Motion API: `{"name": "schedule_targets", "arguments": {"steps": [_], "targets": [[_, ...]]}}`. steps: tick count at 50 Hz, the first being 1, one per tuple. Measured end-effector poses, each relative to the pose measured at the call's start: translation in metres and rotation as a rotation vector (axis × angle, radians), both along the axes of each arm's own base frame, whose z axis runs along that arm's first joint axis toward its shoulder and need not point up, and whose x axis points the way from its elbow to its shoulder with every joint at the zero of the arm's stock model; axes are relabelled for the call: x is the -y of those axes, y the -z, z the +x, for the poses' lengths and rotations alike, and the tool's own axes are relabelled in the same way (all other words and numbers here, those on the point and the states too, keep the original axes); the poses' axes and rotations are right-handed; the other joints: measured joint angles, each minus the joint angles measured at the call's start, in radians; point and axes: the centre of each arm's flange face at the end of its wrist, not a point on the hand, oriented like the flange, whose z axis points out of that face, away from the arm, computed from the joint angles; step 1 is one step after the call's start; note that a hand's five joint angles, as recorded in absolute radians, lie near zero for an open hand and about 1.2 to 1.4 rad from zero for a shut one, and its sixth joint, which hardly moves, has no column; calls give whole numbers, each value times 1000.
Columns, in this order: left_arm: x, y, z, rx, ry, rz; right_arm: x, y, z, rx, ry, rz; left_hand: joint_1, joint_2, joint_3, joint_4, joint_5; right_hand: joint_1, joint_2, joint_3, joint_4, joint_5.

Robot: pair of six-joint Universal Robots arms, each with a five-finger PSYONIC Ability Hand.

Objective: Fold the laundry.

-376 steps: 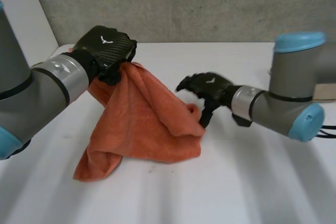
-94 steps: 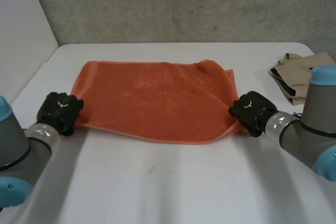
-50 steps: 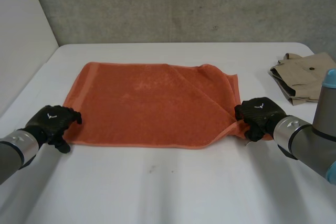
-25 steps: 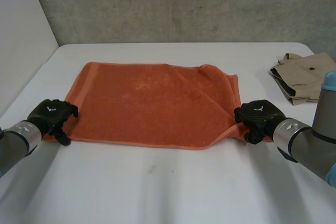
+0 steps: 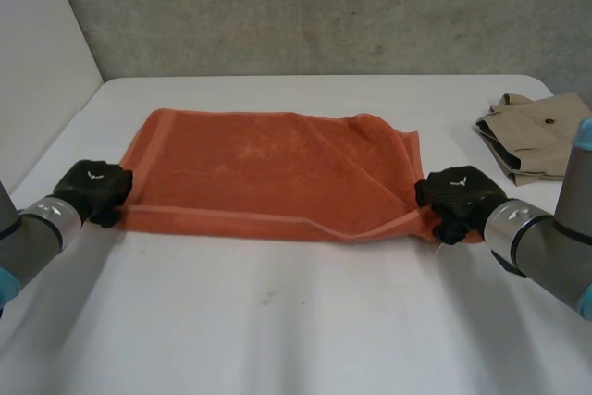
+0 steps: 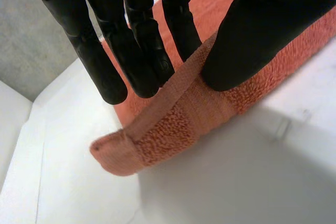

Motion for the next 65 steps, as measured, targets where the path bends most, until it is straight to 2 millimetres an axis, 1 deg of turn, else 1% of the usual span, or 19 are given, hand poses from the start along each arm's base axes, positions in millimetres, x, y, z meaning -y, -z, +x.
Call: {"name": "schedule_targets", "arguments": {"steps": [7, 15, 18, 24, 27, 33, 34, 35, 36, 37, 39, 46, 48, 49, 51, 54, 59, 62, 65], "targets": [[-15, -43, -4, 1, 7, -93, 1, -30, 0, -2, -1, -68, 0, 0, 0, 0, 0, 0, 0, 0, 0, 0], [-57, -148, -4, -31, -4, -374, -9, -112, -3, -10, -15, -252, 0, 0, 0, 1, 0, 0, 0, 0, 0, 0], [-74, -180, -5, -69, -7, -466, -17, -157, -6, -7, -17, -360, 0, 0, 2, 4, 0, 0, 0, 0, 0, 0], [-97, -220, -5, -164, -7, -576, -30, -205, -10, -23, -20, -455, 0, 3, 4, 4, 0, 0, 0, 0, 0, 0], [-98, -222, -5, -184, -7, -575, -30, -207, -11, -40, -22, -454, 0, 3, 4, 4, 0, 0, 0, 0, 0, 0], [-75, -190, -13, -209, 1, -447, -5, -175, -9, -195, -39, -374, 0, 4, 4, 4, 0, 0, 0, 0, 0, 0], [-65, -176, -18, -204, 3, -399, 4, -162, -8, -241, -40, -350, 0, 4, 4, 5, 0, 0, 0, 0, 0, 0], [-65, -176, -18, -204, 3, -399, 4, -162, -8, -241, -40, -350, 0, 4, 4, 5, 0, 0, 0, 0, 0, 0], [-53, -158, -24, -190, 1, -347, 6, -159, -8, -251, -39, -344, 0, 4, 4, 5, 0, 0, 0, 0, 0, 0], [-45, -147, -28, -176, -3, -317, 21, -139, -7, -310, -31, -312, 0, 4, 4, 5, 0, 0, 0, 0, 0, 0], [-30, -129, -35, -141, -14, -281, 34, -124, -5, -345, -21, -297, 0, 4, 4, 5, 0, 0, 0, 0, 0, 0], [10, -117, -56, -57, -29, -322, 67, -117, 11, -332, 13, -416, 0, 4, 5, 5, 0, 0, 0, 0, 0, 0], [35, -146, -75, -68, -39, -463, 94, -141, 25, -255, 68, -649, -1, 4, 5, 5, 0, 0, 0, 0, 0, 0], [35, -146, -75, -68, -39, -463, 94, -141, 25, -255, 68, -649, -1, 4, 5, 5, 0, 0, 0, 0, 0, 0], [47, -187, -85, -124, -64, -610, 107, -174, 34, -168, 122, -863, -1, 4, 5, 5, 0, 0, 0, 0, 0, 0], [51, -237, -88, -218, -107, -772, 108, -212, 39, -71, 171, -1068, -1, 4, 5, 5, 0, 0, 0, 0, 0, 0], [39, -296, -82, -357, -150, -954, 99, -245, 40, 16, 199, -1219, -1, 4, 5, 5, 0, 0, 0, 0, 0, 4], [29, -307, -78, -395, -158, -984, 94, -243, 40, 19, 190, -1206, -1, 4, 5, 5, 0, 0, 0, 0, 0, 14], [23, -294, -75, -386, -161, -941, 92, -230, 39, -2, 171, -1154, -1, 4, 5, 5, 0, 0, 0, 0, 0, 16]]}}
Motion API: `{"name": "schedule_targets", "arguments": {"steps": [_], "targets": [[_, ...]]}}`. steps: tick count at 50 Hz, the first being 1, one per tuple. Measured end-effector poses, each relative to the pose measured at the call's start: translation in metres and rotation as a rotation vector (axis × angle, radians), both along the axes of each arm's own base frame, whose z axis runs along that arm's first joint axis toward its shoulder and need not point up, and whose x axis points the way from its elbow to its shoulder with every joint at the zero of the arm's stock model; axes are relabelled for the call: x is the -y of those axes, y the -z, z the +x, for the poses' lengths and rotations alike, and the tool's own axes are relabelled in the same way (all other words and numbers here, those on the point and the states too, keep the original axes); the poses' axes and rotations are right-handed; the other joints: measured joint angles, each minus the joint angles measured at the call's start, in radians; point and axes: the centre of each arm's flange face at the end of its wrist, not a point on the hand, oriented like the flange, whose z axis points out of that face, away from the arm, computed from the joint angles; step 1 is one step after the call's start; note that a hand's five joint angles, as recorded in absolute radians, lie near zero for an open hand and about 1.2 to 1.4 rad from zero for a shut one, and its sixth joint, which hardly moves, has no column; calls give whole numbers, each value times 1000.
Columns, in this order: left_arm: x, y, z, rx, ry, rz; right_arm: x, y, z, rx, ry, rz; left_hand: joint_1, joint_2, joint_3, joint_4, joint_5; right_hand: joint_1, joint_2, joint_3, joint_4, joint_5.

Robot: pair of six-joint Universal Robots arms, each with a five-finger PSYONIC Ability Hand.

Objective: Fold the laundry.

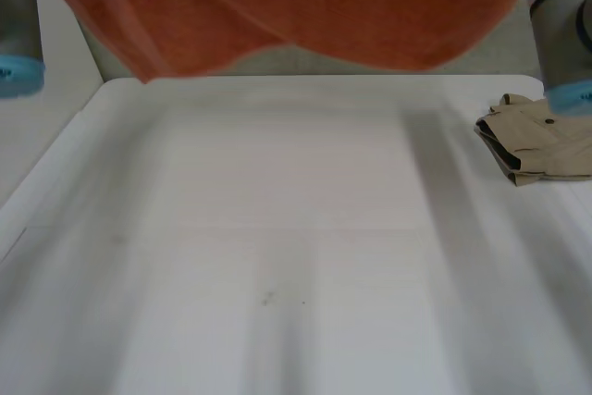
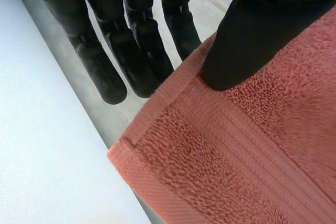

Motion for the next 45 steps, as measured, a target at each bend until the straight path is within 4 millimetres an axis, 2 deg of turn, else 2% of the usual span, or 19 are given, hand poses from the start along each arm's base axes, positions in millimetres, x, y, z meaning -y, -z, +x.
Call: {"name": "schedule_targets", "arguments": {"steps": [2, 3, 6, 7, 10, 11, 16, 17, 19, 21, 23, 26, 27, 31, 33, 36, 37, 39, 45], "targets": [[-1, 5, 0, 5, 1, 16, -1, 7, -1, -14, -4, 31, 0, 0, 0, 0, 0, 0, 0, 0, 0, 0], [-6, 28, 2, 28, 6, 88, -5, 29, -1, -57, -21, 119, 0, 0, 0, 0, 0, 0, 0, 0, 0, 0], [-14, 57, 4, 60, 17, 178, -11, 52, -2, -103, -45, 212, 0, 0, 0, 0, 0, 0, 0, 0, 0, 0], [-21, 80, 6, 86, 29, 249, -19, 78, -2, -151, -75, 312, 0, 0, 0, 0, 0, 0, 0, 0, 0, 0], [-32, 115, 8, 122, 49, 356, -31, 108, -3, -203, -110, 429, 0, 0, 0, 0, 0, 0, 0, 0, 0, 0], [-39, 135, 11, 140, 59, 415, -40, 128, -4, -236, -131, 502, 0, 0, 0, 0, 0, 0, 0, 0, 0, 0], [-60, 188, 21, 179, 75, 583, -66, 178, -8, -325, -179, 667, 0, 0, 0, 0, 0, 0, 0, 0, 0, 0], [-66, 201, 25, 186, 77, 626, -76, 194, -9, -356, -196, 714, 0, 1, 0, 0, 0, 0, 0, 0, 0, 0], [-74, 215, 29, 193, 79, 675, -89, 214, -12, -391, -219, 768, 0, 1, 0, 0, 0, 0, 0, 0, 0, 0], [-79, 221, 32, 196, 80, 698, -93, 219, -13, -399, -224, 783, 0, 1, 0, 0, 0, 0, 0, 0, 0, 0], [-86, 227, 36, 198, 81, 724, -105, 237, -18, -416, -239, 836, 0, 1, 0, 0, 0, -17, -39, -39, -44, -31], [-91, 229, 40, 197, 81, 735, -110, 245, -23, -402, -239, 875, 0, 1, 0, 0, 0, -188, -257, -260, -265, -229], [-92, 229, 42, 196, 81, 735, -111, 248, -27, -363, -233, 908, 0, 1, 0, 0, 0, -363, -470, -469, -475, -441], [-93, 227, 46, 194, 79, 730, -109, 247, -32, -266, -222, 959, 0, 1, 0, 0, 0, -488, -626, -627, -634, -605], [-93, 224, 48, 191, 78, 723, -104, 242, -40, -87, -208, 1029, 0, 1, 0, 0, 0, -554, -709, -712, -721, -696], [-92, 223, 49, 189, 75, 719, -100, 238, -47, 42, -198, 1074, 0, 1, 0, 0, 0, -563, -718, -725, -733, -709], [-91, 222, 51, 186, 72, 716, -97, 234, -54, 161, -191, 1111, 0, 1, 0, 0, 0, -564, -718, -725, -735, -713], [-89, 221, 53, 183, 64, 714, -95, 232, -60, 255, -184, 1142, 0, 1, 0, 0, 0, -564, -718, -725, -735, -714], [-84, 219, 59, 176, 45, 707, -94, 231, -73, 386, -158, 1194, 0, 1, 0, 0, 0, -564, -718, -725, -735, -713]]}}
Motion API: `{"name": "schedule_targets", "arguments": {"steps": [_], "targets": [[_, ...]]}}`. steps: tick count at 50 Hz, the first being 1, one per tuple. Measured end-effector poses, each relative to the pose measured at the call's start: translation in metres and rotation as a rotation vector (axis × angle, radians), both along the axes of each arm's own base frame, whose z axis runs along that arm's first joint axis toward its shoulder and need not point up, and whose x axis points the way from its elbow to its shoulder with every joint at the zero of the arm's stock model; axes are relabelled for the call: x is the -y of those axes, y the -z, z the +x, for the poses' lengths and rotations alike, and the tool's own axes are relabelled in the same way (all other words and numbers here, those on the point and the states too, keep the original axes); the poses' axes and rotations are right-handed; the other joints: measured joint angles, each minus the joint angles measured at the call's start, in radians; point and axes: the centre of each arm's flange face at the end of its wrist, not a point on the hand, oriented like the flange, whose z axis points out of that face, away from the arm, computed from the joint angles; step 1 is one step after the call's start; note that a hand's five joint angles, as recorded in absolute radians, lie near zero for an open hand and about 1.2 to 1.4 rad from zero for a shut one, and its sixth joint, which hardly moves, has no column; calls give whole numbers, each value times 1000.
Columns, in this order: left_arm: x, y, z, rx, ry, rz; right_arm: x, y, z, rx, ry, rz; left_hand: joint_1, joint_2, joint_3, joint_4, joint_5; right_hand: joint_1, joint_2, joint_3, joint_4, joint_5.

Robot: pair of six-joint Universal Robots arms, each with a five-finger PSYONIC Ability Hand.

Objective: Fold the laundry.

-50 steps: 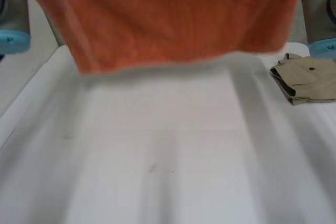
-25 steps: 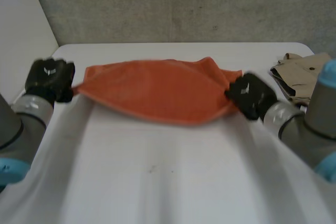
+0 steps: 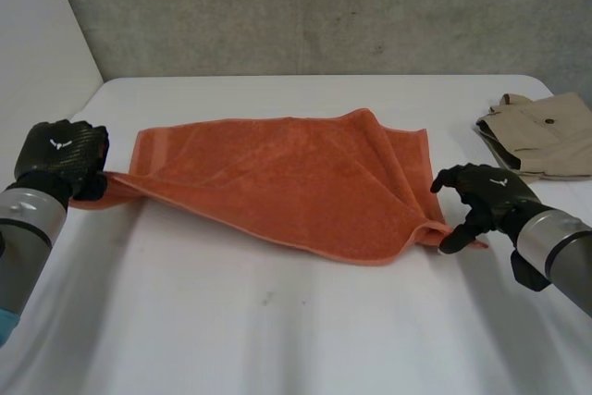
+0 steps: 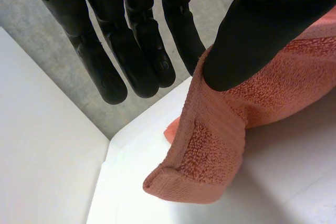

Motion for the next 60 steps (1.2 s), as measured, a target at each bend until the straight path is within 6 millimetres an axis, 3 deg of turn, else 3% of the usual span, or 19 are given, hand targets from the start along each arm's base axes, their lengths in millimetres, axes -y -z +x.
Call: {"name": "schedule_targets", "arguments": {"steps": [9, 13, 19, 23, 27, 28, 31, 36, 40, 46, 48, 60], "targets": [[3, 0, 3, 2, -8, -2, -2, 6, -6, -5, 11, 46, 0, 0, 0, 0, 0, 4, 4, 14, 17, 30], [3, 1, 3, 3, -8, 4, -1, 18, -5, -12, -2, 89, 0, 0, 0, 0, 0, 540, 655, 642, 646, 632], [-2, -1, 2, 14, -3, 13, -3, 17, -2, -52, -48, 107, 0, 0, 0, 0, 0, 582, 721, 727, 736, 717], [-15, -10, 1, 44, 9, 22, -9, 2, -3, -137, -105, 78, 0, 0, 0, 0, 0, 582, 721, 727, 736, 717], [-31, -17, 2, 111, 28, 55, -24, -27, -8, -306, -183, 5, 0, 0, 0, 0, 0, 582, 721, 727, 736, 717], [-42, -18, 4, 165, 40, 90, -33, -41, -13, -400, -217, -23, 0, 0, 0, 0, 0, 582, 721, 727, 736, 717], [-61, -18, 7, 272, 64, 162, -47, -57, -22, -537, -259, -41, 0, 0, 0, 0, 0, 582, 721, 727, 736, 717], [-85, -12, 14, 432, 107, 276, -63, -71, -34, -707, -305, -21, 0, 0, 0, 0, 0, 582, 721, 727, 736, 717], [-88, -8, 17, 490, 122, 300, -58, -69, -38, -744, -298, -2, 0, 0, 0, 0, 0, 582, 721, 727, 736, 717], [-60, -2, 16, 490, 116, 235, -21, -50, -32, -711, -239, -9, 0, 0, 0, 0, 0, 582, 721, 727, 736, 717], [-34, -1, 8, 448, 120, 173, 1, -41, -19, -700, -203, -62, 0, 0, 0, 0, 0, 582, 721, 727, 736, 717], [62, 23, -35, 359, 88, 19, 70, -26, 34, -698, -98, -338, 0, 0, 0, 0, 0, 582, 721, 727, 736, 717]]}}
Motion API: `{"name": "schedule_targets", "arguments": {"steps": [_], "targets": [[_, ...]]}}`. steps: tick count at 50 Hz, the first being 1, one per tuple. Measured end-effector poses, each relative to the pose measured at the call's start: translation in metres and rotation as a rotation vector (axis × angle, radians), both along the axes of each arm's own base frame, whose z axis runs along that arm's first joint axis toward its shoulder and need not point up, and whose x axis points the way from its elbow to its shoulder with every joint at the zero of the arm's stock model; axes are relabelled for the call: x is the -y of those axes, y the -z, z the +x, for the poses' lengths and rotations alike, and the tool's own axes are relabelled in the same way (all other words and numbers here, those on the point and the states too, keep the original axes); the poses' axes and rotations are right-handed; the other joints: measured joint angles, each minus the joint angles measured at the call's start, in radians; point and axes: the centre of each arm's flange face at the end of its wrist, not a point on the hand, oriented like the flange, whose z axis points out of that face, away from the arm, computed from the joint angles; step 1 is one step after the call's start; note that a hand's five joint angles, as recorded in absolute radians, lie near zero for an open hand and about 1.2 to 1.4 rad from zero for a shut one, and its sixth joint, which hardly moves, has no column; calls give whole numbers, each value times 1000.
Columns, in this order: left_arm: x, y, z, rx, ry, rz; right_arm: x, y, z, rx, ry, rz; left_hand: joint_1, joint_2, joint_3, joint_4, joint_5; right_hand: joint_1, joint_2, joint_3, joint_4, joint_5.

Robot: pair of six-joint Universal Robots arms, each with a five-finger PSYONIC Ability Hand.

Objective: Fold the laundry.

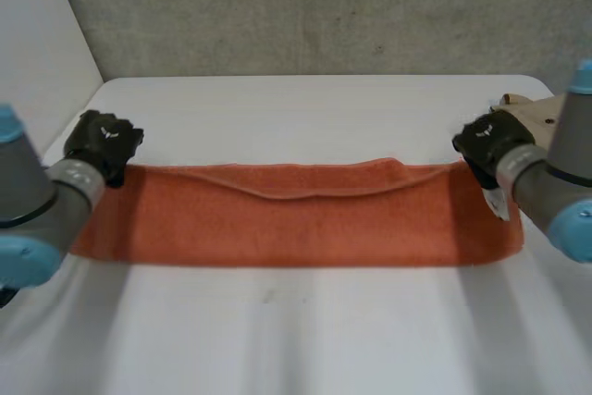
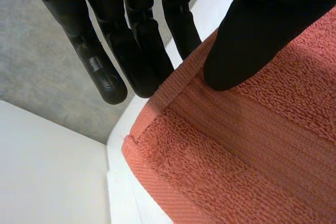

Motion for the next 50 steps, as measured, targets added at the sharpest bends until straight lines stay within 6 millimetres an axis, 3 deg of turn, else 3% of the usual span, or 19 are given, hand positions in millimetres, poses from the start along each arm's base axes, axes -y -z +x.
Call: {"name": "schedule_targets", "arguments": {"steps": [7, 12, 21, 22, 23, 24, 25, 28, 35, 36, 40, 43, 45, 47, 50], "targets": [[44, 22, -17, 11, -49, -54, 36, 17, 19, -2, 17, -91, 0, 0, 0, 0, 0, 0, 0, 0, 0, 0], [64, 36, -21, 18, -84, -71, 56, 31, 22, -13, 52, -118, 0, 0, 0, 0, 0, 0, 0, 0, 0, 0], [76, 49, -31, 14, -81, -83, 70, 50, 24, -18, 70, -116, -1, -6, -6, -4, -1, -7, -14, -14, -16, -10], [76, 50, -33, 14, -76, -83, 71, 50, 24, -17, 70, -116, -1, -6, -6, -4, -1, -223, -260, -259, -261, -237], [76, 51, -35, 14, -72, -83, 72, 51, 24, -15, 70, -116, -219, -251, -226, -234, -185, -360, -404, -398, -401, -372], [74, 52, -38, 14, -63, -82, 72, 52, 24, -12, 71, -117, -313, -334, -307, -317, -267, -651, -744, -735, -716, -691], [73, 53, -41, 14, -56, -80, 73, 51, 24, -9, 73, -119, -742, -686, -673, -693, -639, -733, -861, -845, -847, -818], [69, 53, -47, 11, -41, -79, 73, 45, 24, 7, 78, -128, -944, -941, -924, -944, -874, -786, -955, -961, -955, -919], [55, 39, -54, -1, -23, -83, 66, -4, 19, 133, 107, -173, -955, -993, -982, -998, -918, -786, -960, -968, -958, -923], [51, 32, -52, -5, -24, -85, 59, -17, 17, 174, 111, -167, -955, -993, -982, -998, -918, -786, -960, -968, -958, -923], [36, 15, -44, -26, -31, -80, 38, -38, 8, 236, 102, -120, -955, -993, -982, -998, -918, -786, -960, -969, -958, -923], [21, 4, -36, -58, -35, -66, 23, -42, -4, 256, 95, -56, -955, -993, -982, -998, -918, -786, -960, -968, -958, -923], [3, -3, -29, -102, -30, -40, 8, -36, -19, 265, 91, 32, -955, -993, -982, -998, -918, -786, -960, -968, -958, -923], [-3, -5, -27, -118, -26, -31, 4, -33, -23, 266, 90, 57, -955, -993, -982, -998, -918, -786, -960, -968, -958, -923], [-25, -7, -23, -185, -1, 17, -14, -15, -36, 271, 85, 167, -955, -993, -982, -998, -918, -786, -958, -966, -958, -923]]}}
